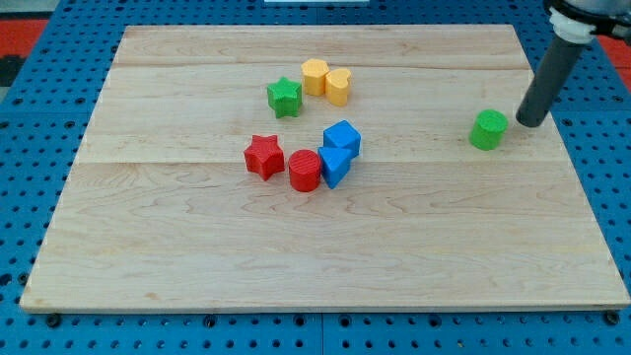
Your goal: Nudge the yellow heart along with yellow hexagon up a bit
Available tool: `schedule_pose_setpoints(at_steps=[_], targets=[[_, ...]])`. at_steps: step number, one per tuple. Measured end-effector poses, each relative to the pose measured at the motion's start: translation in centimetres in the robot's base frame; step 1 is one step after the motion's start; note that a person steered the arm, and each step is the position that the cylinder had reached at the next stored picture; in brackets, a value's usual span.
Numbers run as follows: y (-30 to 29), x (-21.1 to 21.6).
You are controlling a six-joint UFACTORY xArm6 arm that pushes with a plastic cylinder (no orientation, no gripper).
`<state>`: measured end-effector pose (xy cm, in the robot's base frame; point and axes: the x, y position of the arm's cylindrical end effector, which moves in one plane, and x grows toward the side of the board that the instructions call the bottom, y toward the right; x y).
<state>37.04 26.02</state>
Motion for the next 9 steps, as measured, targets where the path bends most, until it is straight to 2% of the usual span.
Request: schedule_pose_setpoints(at_steps=[2, 4, 7, 9], targets=[[-0.4, -2.1], [-9.3, -5.1], [-13.3, -3.9], [-20.0, -2.5]])
